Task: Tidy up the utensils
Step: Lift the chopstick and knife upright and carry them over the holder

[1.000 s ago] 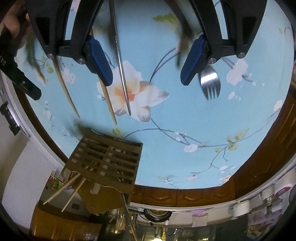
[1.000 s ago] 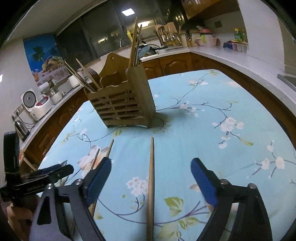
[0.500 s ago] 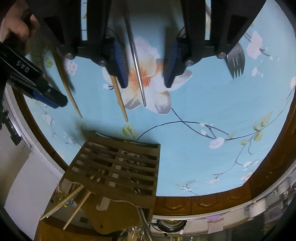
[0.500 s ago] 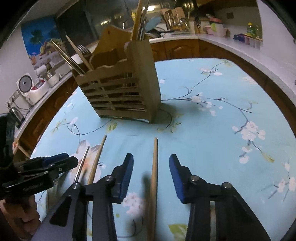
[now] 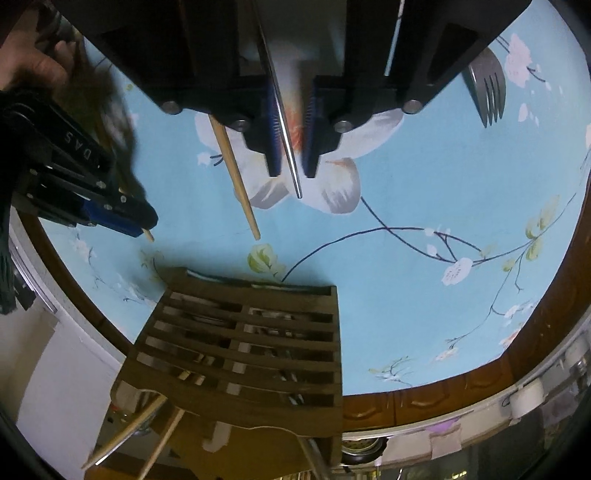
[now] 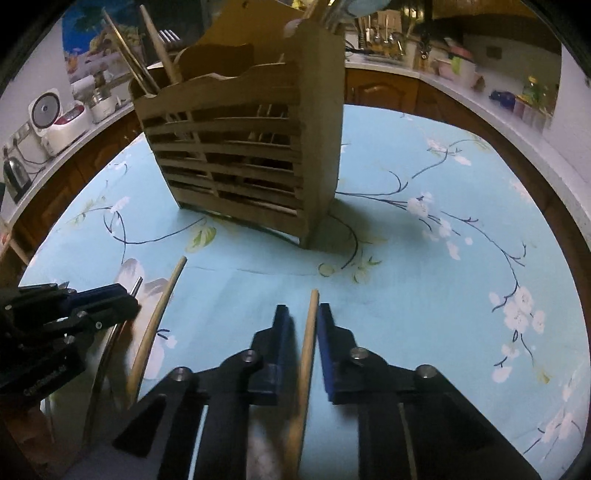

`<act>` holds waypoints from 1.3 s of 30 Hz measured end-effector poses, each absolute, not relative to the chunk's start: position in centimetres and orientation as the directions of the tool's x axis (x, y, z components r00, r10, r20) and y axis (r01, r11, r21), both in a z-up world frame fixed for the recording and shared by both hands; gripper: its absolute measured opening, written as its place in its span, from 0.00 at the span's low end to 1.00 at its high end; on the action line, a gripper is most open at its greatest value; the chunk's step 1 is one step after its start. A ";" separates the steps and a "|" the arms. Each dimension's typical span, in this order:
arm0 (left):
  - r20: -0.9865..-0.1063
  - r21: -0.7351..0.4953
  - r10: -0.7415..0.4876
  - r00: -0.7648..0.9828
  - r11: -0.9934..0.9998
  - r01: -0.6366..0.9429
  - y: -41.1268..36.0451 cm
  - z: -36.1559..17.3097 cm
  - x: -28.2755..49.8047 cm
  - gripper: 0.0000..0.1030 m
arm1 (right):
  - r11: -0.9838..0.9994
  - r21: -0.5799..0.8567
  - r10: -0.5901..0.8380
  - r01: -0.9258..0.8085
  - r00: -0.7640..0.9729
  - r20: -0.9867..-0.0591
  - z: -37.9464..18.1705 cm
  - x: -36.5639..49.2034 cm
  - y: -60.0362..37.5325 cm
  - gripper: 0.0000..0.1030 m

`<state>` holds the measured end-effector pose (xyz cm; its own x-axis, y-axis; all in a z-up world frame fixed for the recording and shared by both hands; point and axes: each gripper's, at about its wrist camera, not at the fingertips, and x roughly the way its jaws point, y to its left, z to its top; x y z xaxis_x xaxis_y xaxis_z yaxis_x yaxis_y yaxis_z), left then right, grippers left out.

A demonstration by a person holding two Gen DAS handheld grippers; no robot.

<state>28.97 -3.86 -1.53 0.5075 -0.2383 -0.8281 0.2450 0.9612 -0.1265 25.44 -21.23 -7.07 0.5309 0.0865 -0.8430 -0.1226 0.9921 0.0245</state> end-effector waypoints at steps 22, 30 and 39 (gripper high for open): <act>-0.645 -0.318 -0.409 0.645 0.912 0.260 3.5 8.4 21.5 0.02 | 0.967 0.230 0.241 -0.114 0.711 -0.661 4.3 19.2 -23.4 0.05; -0.563 -0.316 -0.429 0.707 0.902 0.296 5.5 12.5 17.4 0.02 | 0.963 0.231 0.249 -0.142 0.796 -0.552 9.6 17.2 -23.7 0.05; -0.523 -0.316 -0.428 0.737 0.900 0.299 6.5 13.7 15.9 0.02 | 0.961 0.234 0.249 -0.146 0.826 -0.507 11.3 16.7 -23.9 0.05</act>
<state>15.94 6.54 13.67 0.7368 -0.4285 -0.5230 0.2991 0.9003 -0.3162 16.68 -23.89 11.29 0.8255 0.2489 -0.5065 -0.1461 0.9612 0.2341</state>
